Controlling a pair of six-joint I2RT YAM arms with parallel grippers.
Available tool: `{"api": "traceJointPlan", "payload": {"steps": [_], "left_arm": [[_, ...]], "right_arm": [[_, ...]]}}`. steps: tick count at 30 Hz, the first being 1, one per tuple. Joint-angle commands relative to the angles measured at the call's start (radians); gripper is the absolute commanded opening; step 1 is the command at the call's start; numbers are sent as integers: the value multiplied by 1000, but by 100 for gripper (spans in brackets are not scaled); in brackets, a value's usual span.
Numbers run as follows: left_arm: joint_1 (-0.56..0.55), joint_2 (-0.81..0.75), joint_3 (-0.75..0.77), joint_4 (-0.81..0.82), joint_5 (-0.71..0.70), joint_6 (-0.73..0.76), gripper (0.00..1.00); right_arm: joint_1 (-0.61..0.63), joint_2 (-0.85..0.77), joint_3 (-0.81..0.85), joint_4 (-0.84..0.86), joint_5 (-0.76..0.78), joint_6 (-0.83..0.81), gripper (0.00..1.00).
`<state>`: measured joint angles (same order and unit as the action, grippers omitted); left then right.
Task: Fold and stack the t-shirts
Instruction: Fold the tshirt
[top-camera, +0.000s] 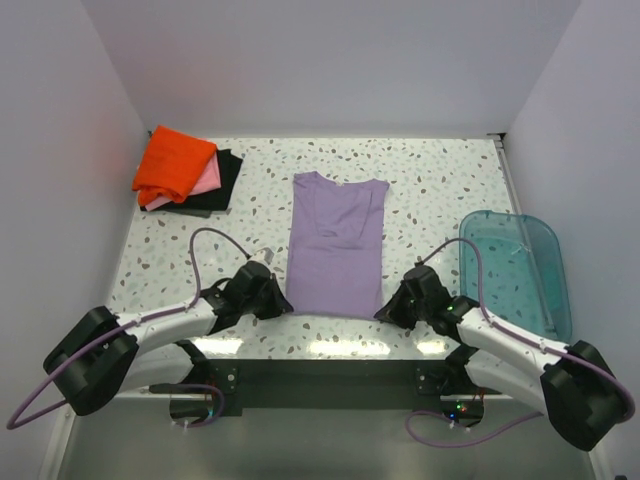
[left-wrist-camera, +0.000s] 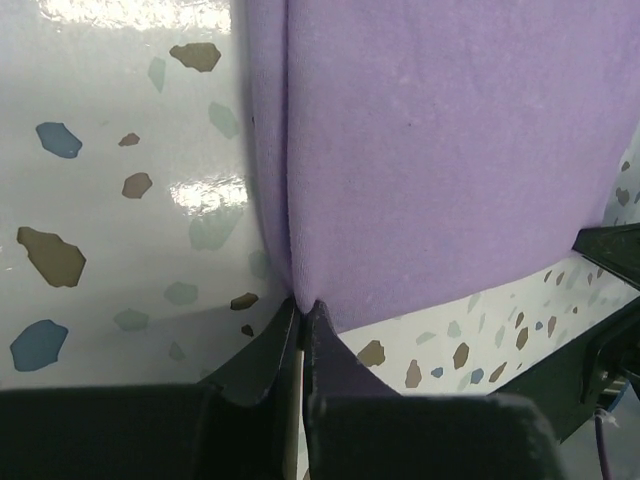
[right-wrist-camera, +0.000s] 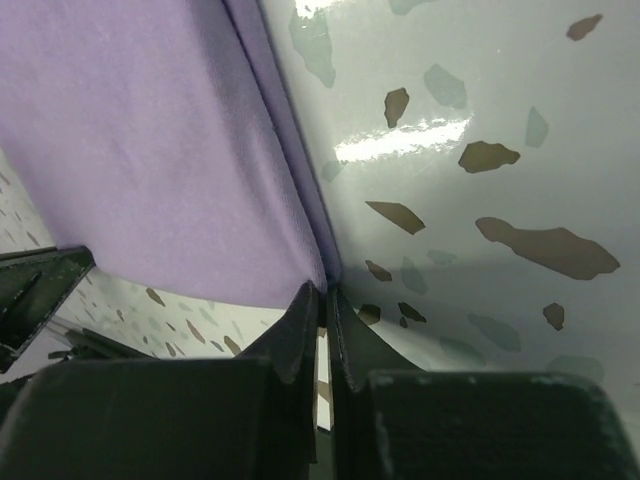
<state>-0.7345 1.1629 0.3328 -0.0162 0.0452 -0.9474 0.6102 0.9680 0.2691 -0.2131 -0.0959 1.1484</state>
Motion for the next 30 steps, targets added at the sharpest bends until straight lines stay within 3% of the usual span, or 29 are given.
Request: {"api": "traceJointPlan", "payload": {"steps": [1,7,10,14,23,30], "left_arm": [[-12,12,-18,-71,24,39,0],[-118,-94,37,-226,-36,26,0],[-203,-160,75,-333,-76,-5,0],[-261,-244,149,-465,-137,-22,0],[-229,-158,472,-561,-292,79,0],[-57,-94,613,-478,-180,183,0]], "right_arm": [[3,-1,15,-116,45,-88,0],[22,-126,61,-314,-7,-222,0],[54,-267,102,-467,-1,-263,0],[63,-408,247,-637,74,-332,0],[63,-220,492,-684,180,-457,0],[62,-57,723,-643,288,-510,0]]}}
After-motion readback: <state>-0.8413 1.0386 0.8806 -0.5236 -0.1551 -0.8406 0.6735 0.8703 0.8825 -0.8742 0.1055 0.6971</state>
